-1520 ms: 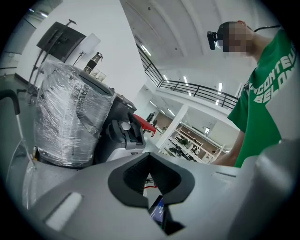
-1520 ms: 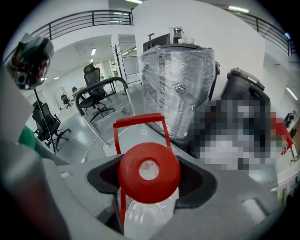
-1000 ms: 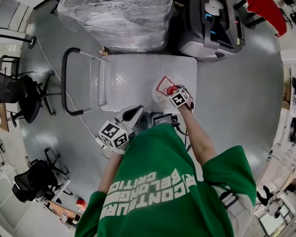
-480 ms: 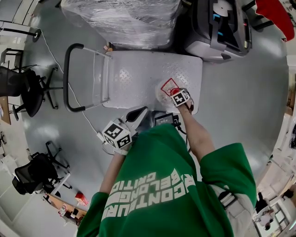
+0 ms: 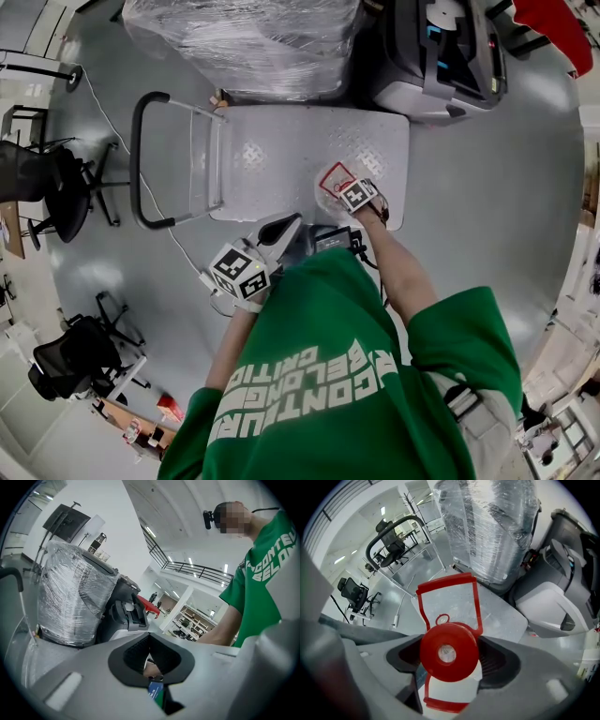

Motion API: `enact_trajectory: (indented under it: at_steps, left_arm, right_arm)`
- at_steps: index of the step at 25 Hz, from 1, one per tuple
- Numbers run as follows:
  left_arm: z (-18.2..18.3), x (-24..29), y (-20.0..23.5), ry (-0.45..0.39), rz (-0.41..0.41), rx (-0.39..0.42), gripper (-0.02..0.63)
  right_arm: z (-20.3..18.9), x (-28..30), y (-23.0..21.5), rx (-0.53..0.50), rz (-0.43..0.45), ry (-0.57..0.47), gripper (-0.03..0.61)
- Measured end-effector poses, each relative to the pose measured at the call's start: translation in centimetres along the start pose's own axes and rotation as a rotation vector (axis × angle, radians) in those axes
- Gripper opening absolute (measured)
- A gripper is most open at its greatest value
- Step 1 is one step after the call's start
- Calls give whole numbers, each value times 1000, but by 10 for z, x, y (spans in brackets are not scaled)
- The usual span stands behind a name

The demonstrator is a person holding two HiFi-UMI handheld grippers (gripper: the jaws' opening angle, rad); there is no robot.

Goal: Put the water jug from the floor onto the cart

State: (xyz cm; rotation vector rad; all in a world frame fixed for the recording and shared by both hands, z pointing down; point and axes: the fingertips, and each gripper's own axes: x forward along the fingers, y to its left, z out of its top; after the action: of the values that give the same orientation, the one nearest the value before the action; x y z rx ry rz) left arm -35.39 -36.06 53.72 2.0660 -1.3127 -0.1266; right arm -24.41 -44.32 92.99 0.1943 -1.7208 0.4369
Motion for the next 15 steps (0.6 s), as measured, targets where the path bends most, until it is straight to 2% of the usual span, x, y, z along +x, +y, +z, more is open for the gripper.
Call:
enact_trajectory:
  at_steps: [3, 6, 9, 13, 15]
  left_arm:
    - [1, -5, -1, -7, -10, 12, 9]
    - [4, -11, -2, -18, -24, 24, 9]
    - [4, -19, -2, -30, -40, 33, 9]
    - [-1, -29, -3, -41, -67, 39, 9]
    - [0, -29, -4, -44, -95, 48, 9]
  right_arm:
    - [-12, -6, 2, 54, 1, 43, 325]
    - [-5, -11, 4, 111, 27, -28, 325]
    - [-5, -35, -12, 139, -65, -53, 325]
    - [13, -63, -8, 158, -74, -201, 325]
    - [19, -81, -16, 157, -107, -257, 320]
